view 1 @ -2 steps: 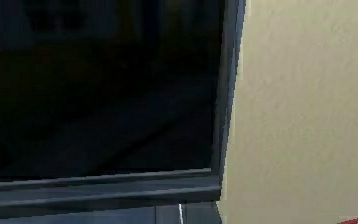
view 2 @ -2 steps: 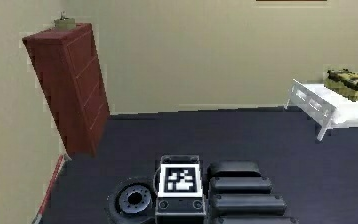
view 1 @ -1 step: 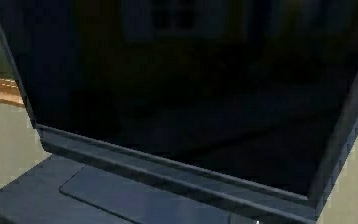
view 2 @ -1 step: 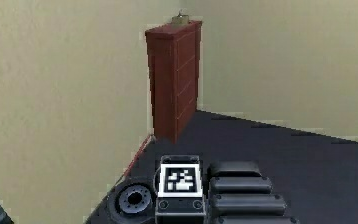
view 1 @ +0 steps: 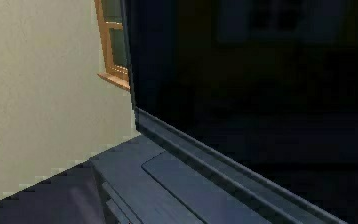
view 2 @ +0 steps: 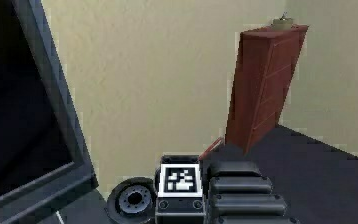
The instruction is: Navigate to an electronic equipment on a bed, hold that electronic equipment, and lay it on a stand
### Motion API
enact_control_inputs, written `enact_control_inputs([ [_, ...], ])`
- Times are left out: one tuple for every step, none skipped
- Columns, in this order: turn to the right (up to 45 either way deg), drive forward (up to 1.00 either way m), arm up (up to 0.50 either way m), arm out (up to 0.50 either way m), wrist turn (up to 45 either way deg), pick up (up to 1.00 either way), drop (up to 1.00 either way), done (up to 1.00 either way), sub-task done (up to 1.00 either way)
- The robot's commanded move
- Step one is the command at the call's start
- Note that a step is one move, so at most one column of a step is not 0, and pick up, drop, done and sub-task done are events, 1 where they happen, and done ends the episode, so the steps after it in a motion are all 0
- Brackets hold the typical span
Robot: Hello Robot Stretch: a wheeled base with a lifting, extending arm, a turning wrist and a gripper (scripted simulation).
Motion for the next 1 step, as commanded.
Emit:
enact_control_inputs([
  [0.0, 0.05, 0.00, 0.00, 0.0, 0.00, 0.00, 0.00, 0.00],
])
